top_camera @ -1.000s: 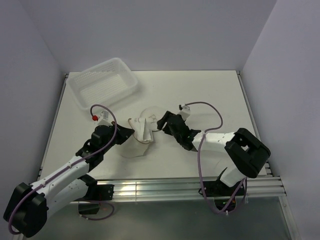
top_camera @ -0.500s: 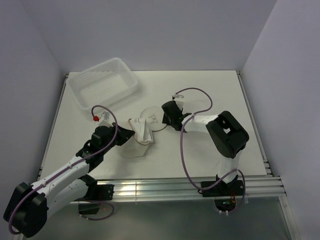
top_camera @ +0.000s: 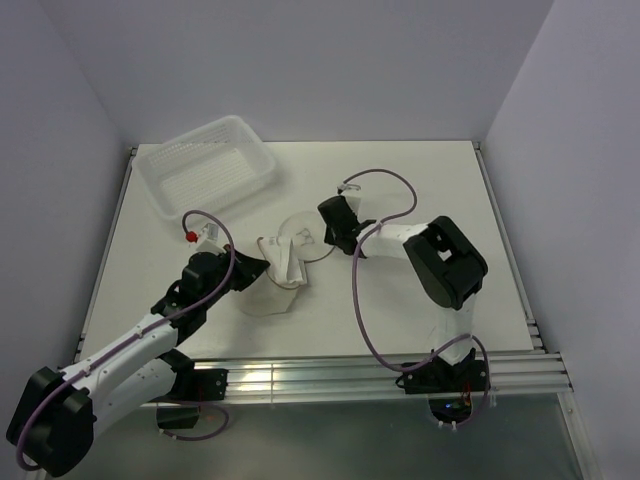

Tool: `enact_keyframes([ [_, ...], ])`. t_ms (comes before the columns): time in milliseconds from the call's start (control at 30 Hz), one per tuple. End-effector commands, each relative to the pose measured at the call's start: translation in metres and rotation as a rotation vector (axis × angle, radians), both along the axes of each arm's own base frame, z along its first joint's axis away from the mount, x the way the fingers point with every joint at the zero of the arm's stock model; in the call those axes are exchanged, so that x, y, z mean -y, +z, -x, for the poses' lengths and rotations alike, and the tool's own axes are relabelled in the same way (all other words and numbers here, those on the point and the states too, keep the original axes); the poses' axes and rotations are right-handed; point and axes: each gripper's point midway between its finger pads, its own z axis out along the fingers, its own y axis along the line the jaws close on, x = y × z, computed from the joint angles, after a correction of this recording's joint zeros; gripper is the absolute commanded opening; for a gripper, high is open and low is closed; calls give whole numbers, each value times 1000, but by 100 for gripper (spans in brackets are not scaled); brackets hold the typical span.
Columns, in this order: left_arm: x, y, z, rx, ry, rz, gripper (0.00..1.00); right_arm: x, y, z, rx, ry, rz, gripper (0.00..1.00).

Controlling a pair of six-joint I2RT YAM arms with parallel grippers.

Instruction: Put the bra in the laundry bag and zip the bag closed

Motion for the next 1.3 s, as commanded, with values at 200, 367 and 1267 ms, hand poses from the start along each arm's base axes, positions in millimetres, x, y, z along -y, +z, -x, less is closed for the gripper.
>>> enact_keyframes([
  [200,1,43,-7,122,-15,5,0,21,165,7,401,-28,-145,0],
  [367,0,68,-12,164,-10,8,0,37,267,42,567,-2,-192,0],
  [1267,-7,91,-32,196,-39,-49,0,-18,312,121,520,280,-184,0],
])
